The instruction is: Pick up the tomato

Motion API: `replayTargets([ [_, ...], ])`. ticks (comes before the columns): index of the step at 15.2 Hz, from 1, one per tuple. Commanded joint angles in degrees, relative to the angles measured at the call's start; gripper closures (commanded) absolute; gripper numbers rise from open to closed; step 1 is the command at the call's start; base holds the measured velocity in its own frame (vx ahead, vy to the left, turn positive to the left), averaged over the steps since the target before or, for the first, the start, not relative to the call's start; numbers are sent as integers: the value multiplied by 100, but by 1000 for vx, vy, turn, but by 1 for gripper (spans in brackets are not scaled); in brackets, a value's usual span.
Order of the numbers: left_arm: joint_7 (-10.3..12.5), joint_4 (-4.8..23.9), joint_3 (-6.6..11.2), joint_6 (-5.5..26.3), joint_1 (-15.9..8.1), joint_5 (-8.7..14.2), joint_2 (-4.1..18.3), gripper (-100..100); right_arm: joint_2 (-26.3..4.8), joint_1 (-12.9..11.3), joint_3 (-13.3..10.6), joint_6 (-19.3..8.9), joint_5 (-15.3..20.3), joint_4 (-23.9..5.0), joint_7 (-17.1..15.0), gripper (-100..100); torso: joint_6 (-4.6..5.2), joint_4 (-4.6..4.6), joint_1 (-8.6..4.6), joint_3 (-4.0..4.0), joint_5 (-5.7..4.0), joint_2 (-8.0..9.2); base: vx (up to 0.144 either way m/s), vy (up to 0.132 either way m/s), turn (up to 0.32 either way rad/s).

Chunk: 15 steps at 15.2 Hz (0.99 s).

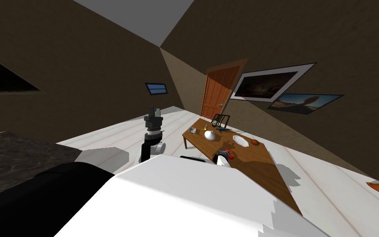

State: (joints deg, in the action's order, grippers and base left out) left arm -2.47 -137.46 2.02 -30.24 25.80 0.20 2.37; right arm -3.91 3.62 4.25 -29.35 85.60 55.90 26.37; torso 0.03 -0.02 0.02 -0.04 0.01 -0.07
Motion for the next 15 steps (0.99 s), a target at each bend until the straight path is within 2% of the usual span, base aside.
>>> replayTargets([
  [1,0,0,0,0,0,0,0,0,135,164,286,132,286,151,86,-100,0,0,0,0,0,0,39,-12,55],
  [2,0,0,0,0,0,0,0,0,135,164,414,132,321,151,86,-100,0,0,0,-1,0,-2,30,-10,18],
  [3,0,0,0,0,0,0,0,0,135,164,418,132,321,151,86,-100,1,0,-1,-1,1,-1,20,-7,-5],
  [4,0,0,0,0,0,0,0,0,326,380,634,310,555,340,182,-100,1,0,-1,0,0,1,34,-12,44],
  [6,0,0,0,0,0,0,0,0,326,380,881,310,707,340,182,-100,1,0,-3,-1,0,-2,38,-15,38],
  [8,0,0,0,0,0,0,0,0,312,388,791,296,685,330,143,-100,1,0,-2,0,0,0,14,-7,-3],
  [9,0,0,0,0,0,0,0,0,314,393,806,299,698,333,139,100,0,1,-1,2,0,3,0,0,0],
  [13,0,0,0,0,0,0,0,0,312,393,806,297,699,333,140,100,-1,3,1,5,0,10,0,0,0],
  [14,0,0,0,0,0,0,0,0,135,164,519,132,412,151,86,100,-1,3,1,6,0,10,-29,12,-64],
  [15,0,0,0,0,0,0,0,0,135,164,426,132,321,151,86,100,-4,6,4,8,0,13,-50,21,-60],
])
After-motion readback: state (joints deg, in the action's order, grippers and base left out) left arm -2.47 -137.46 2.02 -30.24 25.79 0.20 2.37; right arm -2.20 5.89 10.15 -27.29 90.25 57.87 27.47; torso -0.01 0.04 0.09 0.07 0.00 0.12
